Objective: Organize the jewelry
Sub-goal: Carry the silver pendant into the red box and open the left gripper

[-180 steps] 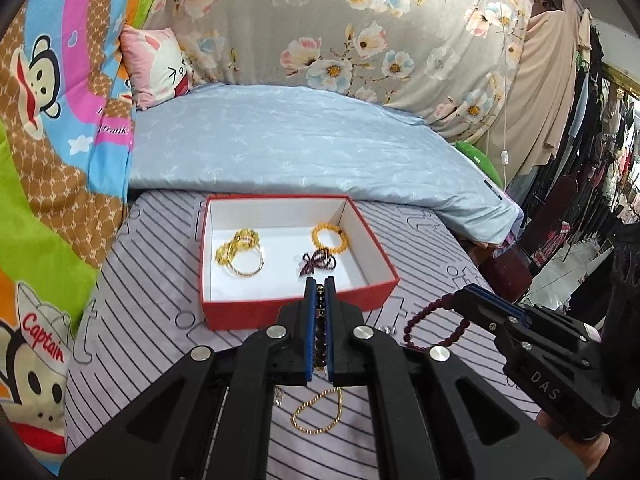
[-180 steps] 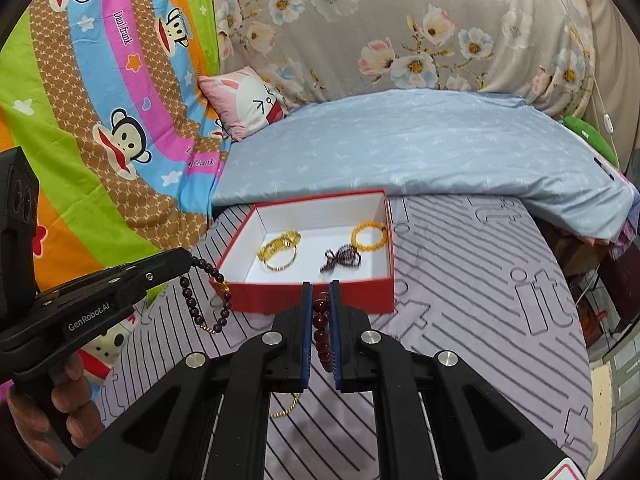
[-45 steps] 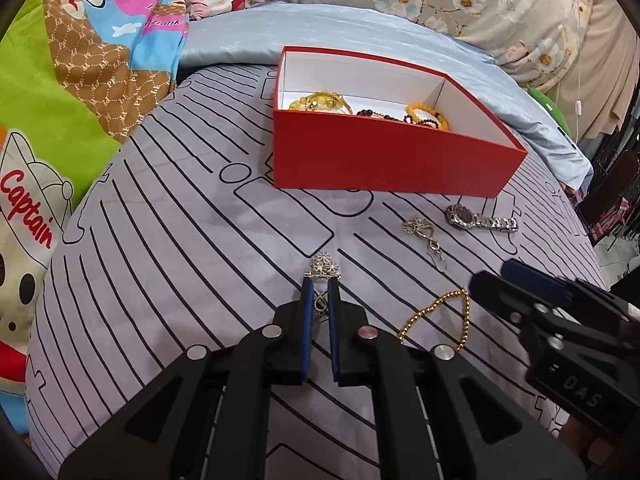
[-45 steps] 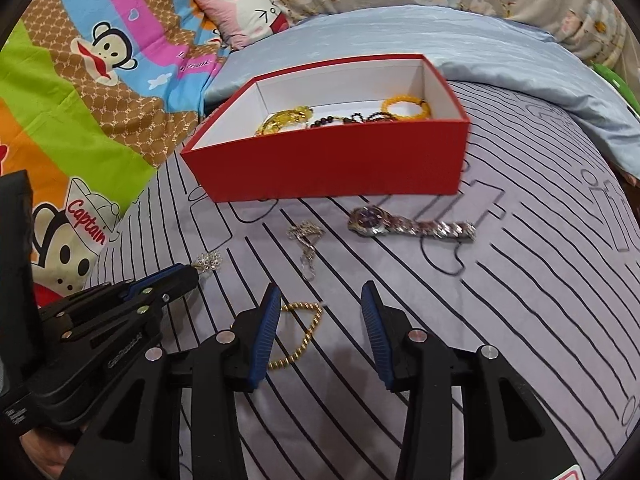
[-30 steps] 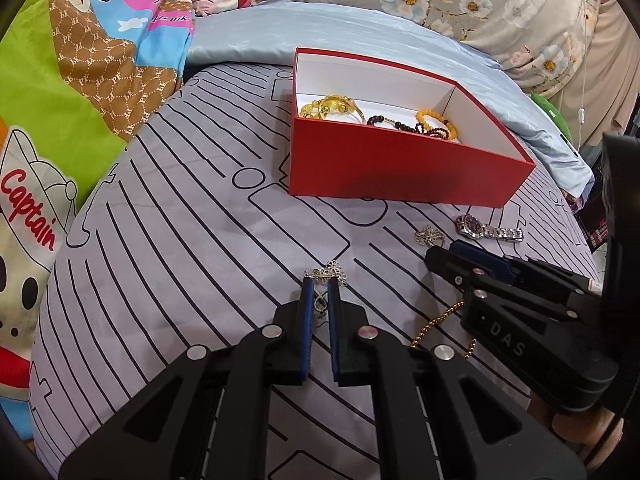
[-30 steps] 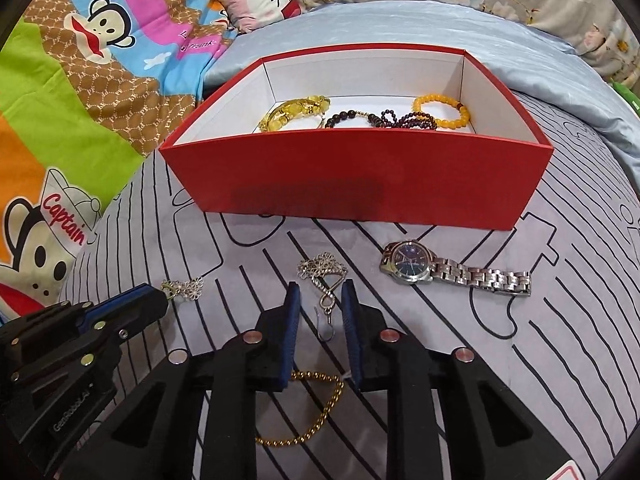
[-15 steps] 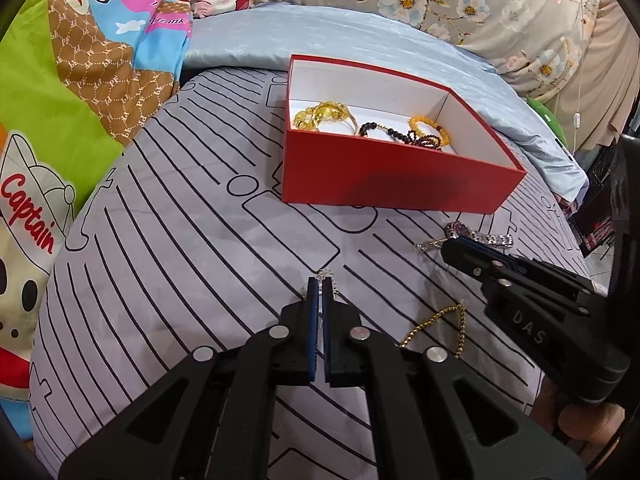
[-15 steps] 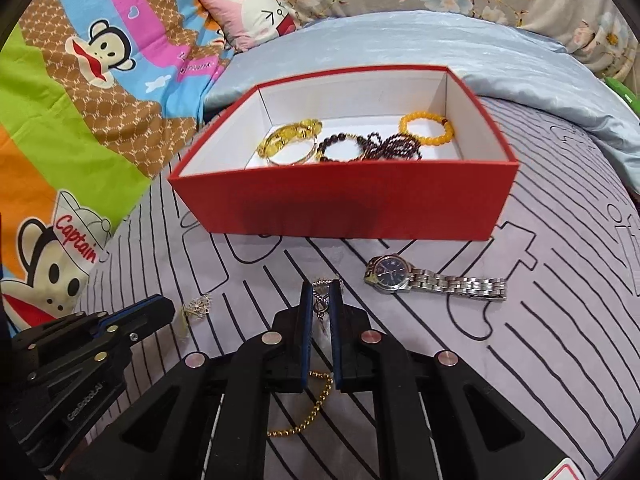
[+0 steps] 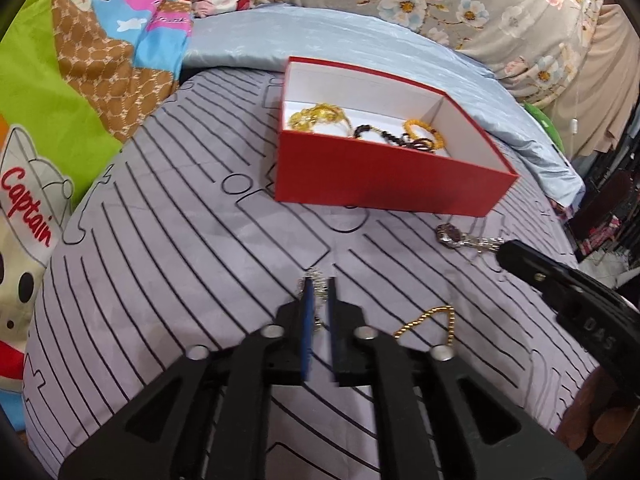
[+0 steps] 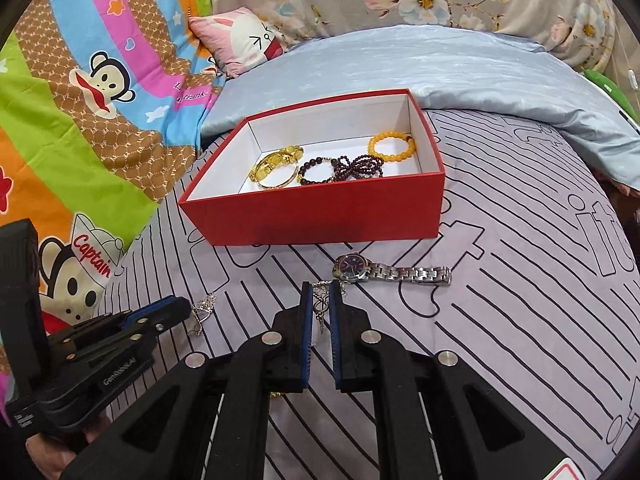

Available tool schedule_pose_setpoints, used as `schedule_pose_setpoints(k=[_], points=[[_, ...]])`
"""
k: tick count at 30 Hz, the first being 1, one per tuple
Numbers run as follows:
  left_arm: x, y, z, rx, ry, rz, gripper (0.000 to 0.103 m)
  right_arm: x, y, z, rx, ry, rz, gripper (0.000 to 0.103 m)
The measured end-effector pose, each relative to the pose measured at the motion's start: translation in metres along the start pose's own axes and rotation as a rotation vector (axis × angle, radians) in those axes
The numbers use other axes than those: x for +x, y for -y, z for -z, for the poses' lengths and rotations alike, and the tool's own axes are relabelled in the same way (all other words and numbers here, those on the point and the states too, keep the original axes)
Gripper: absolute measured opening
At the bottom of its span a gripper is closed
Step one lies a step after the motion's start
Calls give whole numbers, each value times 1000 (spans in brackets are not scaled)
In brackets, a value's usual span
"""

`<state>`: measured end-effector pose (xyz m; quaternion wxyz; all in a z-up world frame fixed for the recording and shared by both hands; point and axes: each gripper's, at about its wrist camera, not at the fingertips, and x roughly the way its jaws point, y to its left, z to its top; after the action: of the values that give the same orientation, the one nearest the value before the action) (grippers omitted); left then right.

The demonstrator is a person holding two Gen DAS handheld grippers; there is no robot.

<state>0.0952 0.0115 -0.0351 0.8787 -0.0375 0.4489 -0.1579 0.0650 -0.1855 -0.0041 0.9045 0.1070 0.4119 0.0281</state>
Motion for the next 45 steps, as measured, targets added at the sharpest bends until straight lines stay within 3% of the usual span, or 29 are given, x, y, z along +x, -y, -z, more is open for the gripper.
schedule_pose_setpoints(k=[2, 8, 10, 14, 18, 28, 37, 45], points=[[2, 0, 2, 7, 7, -27, 43, -1, 1, 1, 4, -2, -3, 7], [20, 3, 4, 53, -10, -49, 42, 0, 0, 3, 4, -5, -5, 7], [24, 3, 4, 56, -6, -60, 41, 0, 0, 3, 3, -7, -4, 7], [27, 6, 6, 89, 8, -80, 17, 1, -2, 4, 2, -10, -7, 7], [26, 4, 4, 87, 11, -67, 9, 0, -3, 3, 2, -7, -9, 7], [2, 10, -4, 80, 29, -7, 8, -19, -5, -7, 0, 38, -22, 7], [-44, 33, -45, 108, 117, 54, 8, -50, -4, -39, -11, 129, -30, 7], [-57, 52, -100, 120, 183, 93, 9, -53, 7, -85, -8, 185, -35, 7]])
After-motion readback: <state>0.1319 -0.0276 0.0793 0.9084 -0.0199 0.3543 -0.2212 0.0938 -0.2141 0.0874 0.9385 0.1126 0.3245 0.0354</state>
